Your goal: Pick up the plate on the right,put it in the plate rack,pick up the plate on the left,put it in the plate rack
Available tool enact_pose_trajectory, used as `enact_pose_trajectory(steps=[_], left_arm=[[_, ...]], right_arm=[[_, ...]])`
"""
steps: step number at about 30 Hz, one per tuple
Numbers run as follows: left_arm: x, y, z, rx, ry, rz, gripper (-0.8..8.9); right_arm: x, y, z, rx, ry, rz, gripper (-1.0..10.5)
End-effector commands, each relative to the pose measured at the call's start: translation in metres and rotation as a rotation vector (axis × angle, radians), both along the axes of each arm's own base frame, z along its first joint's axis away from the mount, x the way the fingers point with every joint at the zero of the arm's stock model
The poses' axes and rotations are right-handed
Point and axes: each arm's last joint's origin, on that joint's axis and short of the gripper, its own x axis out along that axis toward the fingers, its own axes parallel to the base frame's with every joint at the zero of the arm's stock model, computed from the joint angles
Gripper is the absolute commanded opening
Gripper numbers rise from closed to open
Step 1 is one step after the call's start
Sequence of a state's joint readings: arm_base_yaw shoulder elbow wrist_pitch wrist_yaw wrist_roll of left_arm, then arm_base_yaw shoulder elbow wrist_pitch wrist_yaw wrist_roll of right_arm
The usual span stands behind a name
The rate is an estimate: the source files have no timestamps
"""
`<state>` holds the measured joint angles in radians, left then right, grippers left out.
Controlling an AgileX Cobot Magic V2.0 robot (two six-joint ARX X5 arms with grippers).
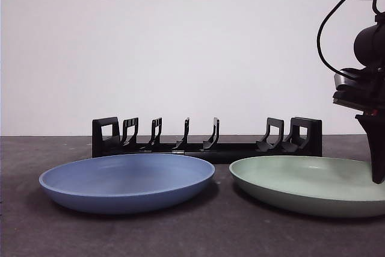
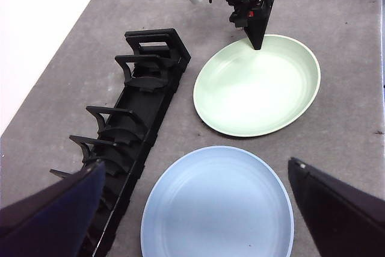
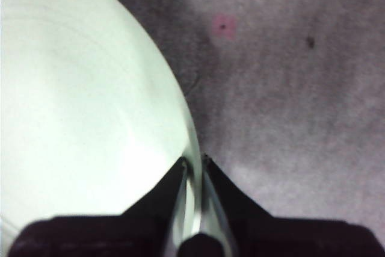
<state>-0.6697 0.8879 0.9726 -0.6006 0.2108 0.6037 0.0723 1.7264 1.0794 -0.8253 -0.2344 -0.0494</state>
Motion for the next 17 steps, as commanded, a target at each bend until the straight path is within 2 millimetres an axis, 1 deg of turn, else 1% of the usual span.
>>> enact_pose_trajectory(steps=[1, 4, 7, 10, 12, 17], left_arm=[[-0.001, -0.002, 0.001, 0.000, -0.015, -0.015, 7.09], [-0.003, -0.004, 0.001, 0.000, -0.015, -0.032, 7.09], [-0.007, -0.008, 0.001, 0.008, -0.030, -0.103, 7.09], [-0.011, -0.012, 0.001, 0.028, -0.064, -0.152, 7.09], [-0.013, -0.015, 0.001, 0.041, -0.083, -0.181, 7.09], [-0.015, -0.022, -0.001, 0.100, -0.155, -0.246, 7.09]], right_arm=[[-0.001, 0.002, -0.003, -0.014, 0.003, 0.010, -0.1], [-0.003, 0.001, 0.009, -0.012, -0.031, 0.009, -0.1], [-0.005, 0.001, 0.028, -0.011, -0.057, 0.014, -0.1], [-0.008, 0.001, 0.054, -0.010, -0.090, 0.027, -0.1], [-0.011, 0.001, 0.076, -0.006, -0.123, 0.032, -0.1], [-0.019, 0.002, 0.129, 0.079, -0.211, 0.049, -0.1]])
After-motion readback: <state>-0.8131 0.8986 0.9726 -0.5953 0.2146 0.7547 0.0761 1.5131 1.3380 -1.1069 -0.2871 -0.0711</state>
